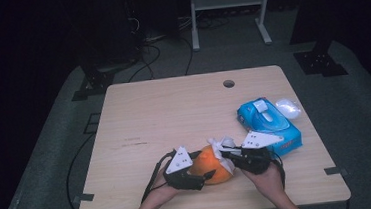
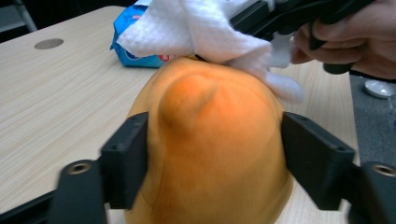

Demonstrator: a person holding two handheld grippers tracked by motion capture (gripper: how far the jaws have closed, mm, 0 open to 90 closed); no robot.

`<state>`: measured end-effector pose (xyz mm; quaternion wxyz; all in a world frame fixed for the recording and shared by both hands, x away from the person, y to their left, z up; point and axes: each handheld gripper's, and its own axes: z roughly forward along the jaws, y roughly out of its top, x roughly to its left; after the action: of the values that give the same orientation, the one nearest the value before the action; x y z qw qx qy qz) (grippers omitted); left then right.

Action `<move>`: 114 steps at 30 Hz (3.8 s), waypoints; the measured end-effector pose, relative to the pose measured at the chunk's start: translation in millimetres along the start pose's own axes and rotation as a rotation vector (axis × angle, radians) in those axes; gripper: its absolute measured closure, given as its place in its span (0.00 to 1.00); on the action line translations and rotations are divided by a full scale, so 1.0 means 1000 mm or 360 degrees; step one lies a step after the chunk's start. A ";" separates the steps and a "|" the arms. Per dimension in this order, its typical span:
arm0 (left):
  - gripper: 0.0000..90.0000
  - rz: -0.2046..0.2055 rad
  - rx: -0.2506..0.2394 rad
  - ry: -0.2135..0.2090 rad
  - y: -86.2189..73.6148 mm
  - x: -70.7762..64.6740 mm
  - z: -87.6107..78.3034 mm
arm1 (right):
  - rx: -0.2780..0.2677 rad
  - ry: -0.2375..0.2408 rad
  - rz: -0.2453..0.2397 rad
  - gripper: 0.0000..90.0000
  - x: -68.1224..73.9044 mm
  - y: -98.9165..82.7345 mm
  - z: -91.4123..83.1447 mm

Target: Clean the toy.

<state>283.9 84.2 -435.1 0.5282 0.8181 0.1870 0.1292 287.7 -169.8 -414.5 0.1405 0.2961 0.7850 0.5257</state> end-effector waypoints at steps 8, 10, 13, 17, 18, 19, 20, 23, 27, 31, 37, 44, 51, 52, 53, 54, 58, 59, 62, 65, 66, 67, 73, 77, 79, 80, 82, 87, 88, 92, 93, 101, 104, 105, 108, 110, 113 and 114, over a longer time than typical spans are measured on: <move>0.26 0.0009 0.0072 0.0080 -0.002 -0.002 0.005 | -0.0018 -0.0027 0.0019 0.92 -0.002 0.001 -0.003; 0.35 0.0013 0.0070 0.0107 0.001 -0.004 0.002 | -0.0044 -0.0017 -0.0014 0.92 0.005 0.006 -0.005; 0.42 0.0011 0.0040 0.0122 0.006 -0.008 0.000 | -0.0091 0.0046 -0.0089 0.92 0.020 0.014 -0.007; 0.46 0.0020 -0.0004 0.0127 0.013 -0.010 -0.008 | -0.0097 0.0031 -0.0135 0.92 0.024 0.017 -0.005; 0.47 0.0018 -0.0019 0.0118 0.013 -0.010 -0.009 | -0.0098 0.0035 -0.0097 0.92 0.019 0.015 -0.006; 0.47 0.0032 -0.0015 0.0115 0.014 -0.010 -0.010 | -0.0097 0.0035 -0.0063 0.92 0.015 0.013 -0.007; 0.47 0.0034 -0.0017 0.0109 0.013 -0.010 -0.009 | -0.0090 0.0034 -0.0035 0.92 0.011 0.012 -0.007; 0.36 0.0019 -0.0027 0.0096 0.010 -0.006 -0.006 | -0.0065 0.0026 -0.0020 0.92 0.008 0.009 -0.005; 0.19 -0.0047 -0.0042 0.0100 0.004 0.005 -0.005 | -0.0047 0.0007 -0.0015 0.92 0.005 0.007 -0.003; 0.12 -0.0146 -0.0028 0.0028 -0.003 0.013 -0.002 | -0.0051 -0.0006 0.0019 0.92 -0.001 0.005 -0.005; 0.41 -0.0078 -0.0007 0.0072 0.006 0.004 -0.006 | -0.0065 -0.0019 0.0050 0.92 -0.003 0.005 -0.005; 0.49 -0.0044 0.0003 0.0121 0.016 0.003 -0.017 | -0.0100 0.0038 -0.0169 0.92 0.030 0.021 -0.005; 0.43 -0.0045 -0.0028 0.0100 0.015 0.002 -0.016 | -0.0073 -0.0015 -0.0055 0.92 0.010 0.010 -0.003; 0.37 -0.0050 -0.0044 0.0096 0.015 0.004 -0.016 | -0.0064 -0.0027 -0.0051 0.92 0.007 0.008 -0.002; 0.31 -0.0058 -0.0062 0.0100 0.014 0.006 -0.016 | -0.0061 -0.0033 -0.0031 0.92 0.004 0.007 -0.002; 0.27 -0.0065 -0.0055 0.0113 0.013 0.008 -0.016 | -0.0062 -0.0043 -0.0024 0.92 0.002 0.006 -0.002; 0.16 -0.0138 -0.0023 0.0093 0.005 0.013 -0.010 | -0.0068 -0.0062 0.0053 0.92 -0.009 0.002 -0.004; 0.17 -0.0132 -0.0025 0.0077 0.004 0.012 -0.008 | -0.0068 -0.0058 0.0060 0.92 -0.009 0.001 -0.004; 0.26 -0.0089 -0.0029 0.0109 0.004 0.006 -0.004 | -0.0072 -0.0054 0.0036 0.92 -0.003 0.003 -0.005; 0.35 -0.0095 -0.0044 0.0147 0.005 0.005 -0.004 | -0.0087 -0.0003 -0.0031 0.92 0.012 0.007 -0.003; 0.37 -0.0107 -0.0045 0.0149 0.004 0.005 -0.004 | -0.0090 0.0020 -0.0055 0.92 0.015 0.008 -0.002; 0.37 -0.0105 -0.0042 0.0144 0.004 0.006 -0.005 | -0.0080 0.0021 -0.0100 0.92 0.021 0.010 -0.001; 0.20 -0.0100 -0.0059 0.0081 0.002 0.006 -0.001 | -0.0071 -0.0074 0.0004 0.92 0.001 0.007 -0.005; 0.16 -0.0083 -0.0018 0.0109 -0.004 0.005 0.006 | -0.0079 -0.0066 0.0031 0.92 -0.003 0.005 -0.007; 0.22 -0.0092 -0.0016 0.0133 -0.002 0.005 0.005 | -0.0079 -0.0051 0.0001 0.92 0.004 0.005 -0.005; 0.28 -0.0088 -0.0012 0.0146 -0.002 0.005 0.003 | -0.0076 -0.0045 -0.0018 0.92 0.008 0.006 -0.004; 0.36 -0.0077 -0.0003 0.0156 -0.002 0.005 0.001 | -0.0094 -0.0008 -0.0043 0.92 0.015 0.007 -0.002; 0.49 -0.0051 -0.0015 0.0163 0.000 0.003 -0.002 | -0.0095 0.0016 -0.0125 0.92 0.022 0.013 -0.003; 0.50 -0.0050 -0.0018 0.0164 0.000 0.002 -0.002 | -0.0098 -0.0001 -0.0108 0.92 0.018 0.013 -0.004; 0.51 -0.0031 -0.0021 0.0166 0.003 0.001 -0.004 | -0.0081 -0.0067 0.0010 0.92 -0.001 0.008 -0.008; 0.51 -0.0027 -0.0017 0.0165 0.003 0.001 -0.005 | -0.0078 -0.0057 0.0026 0.92 -0.003 0.007 -0.008; 0.19 -0.0062 -0.0046 0.0163 0.002 0.004 0.000 | -0.0051 -0.0024 0.0031 0.92 -0.002 0.003 -0.005; 0.30 -0.0038 -0.0044 0.0178 0.002 0.002 0.001 | -0.0063 0.0000 -0.0012 0.92 0.007 0.006 -0.005; 0.33 -0.0034 -0.0044 0.0184 0.002 0.000 0.001 | -0.0067 0.0025 -0.0042 0.92 0.013 0.008 -0.004; 0.40 0.0023 -0.0026 0.0184 0.002 -0.007 0.003 | -0.0073 0.0080 -0.0135 0.92 0.027 0.014 -0.001; 0.42 0.0028 -0.0029 0.0174 0.002 -0.009 0.003 | -0.0072 0.0060 -0.0147 0.92 0.025 0.017 -0.002; 0.42 0.0095 -0.0014 0.0146 0.002 -0.015 0.005 | -0.0091 -0.0013 -0.0072 0.92 0.008 0.016 -0.008; 0.42 0.0121 -0.0012 0.0132 0.002 -0.017 0.005 | -0.0072 -0.0049 -0.0054 0.92 0.002 0.015 -0.010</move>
<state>270.9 71.5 -436.0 0.5180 0.8165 0.1770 0.1836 285.6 -171.6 -397.2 0.1681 0.2875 0.7756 0.5363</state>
